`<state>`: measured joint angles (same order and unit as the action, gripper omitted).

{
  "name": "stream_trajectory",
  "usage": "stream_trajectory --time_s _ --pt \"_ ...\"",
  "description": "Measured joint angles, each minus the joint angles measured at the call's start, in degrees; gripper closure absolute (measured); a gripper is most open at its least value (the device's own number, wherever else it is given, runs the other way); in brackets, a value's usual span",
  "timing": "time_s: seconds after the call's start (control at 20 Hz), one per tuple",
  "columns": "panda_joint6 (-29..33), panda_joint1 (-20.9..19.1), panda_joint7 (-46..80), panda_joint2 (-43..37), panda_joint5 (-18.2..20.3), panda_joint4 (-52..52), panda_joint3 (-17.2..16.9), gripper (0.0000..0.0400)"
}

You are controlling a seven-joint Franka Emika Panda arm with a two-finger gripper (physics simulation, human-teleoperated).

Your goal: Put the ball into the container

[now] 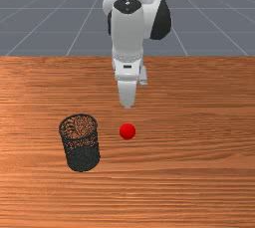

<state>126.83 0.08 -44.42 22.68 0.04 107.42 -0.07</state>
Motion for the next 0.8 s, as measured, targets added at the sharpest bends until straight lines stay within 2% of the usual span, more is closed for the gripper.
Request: stream_trajectory --time_s 0.2,0.45,0.5,0.8 --pt "3.5 0.0 0.0 2.0 0.0 1.2 0.0 0.0" --pt "2.9 0.0 0.0 5.8 0.0 -0.9 0.0 0.0" --pt "4.9 0.0 0.0 5.9 0.0 0.2 0.0 0.0" --pt "6.3 0.0 0.0 10.4 0.0 -1.3 0.0 0.0"
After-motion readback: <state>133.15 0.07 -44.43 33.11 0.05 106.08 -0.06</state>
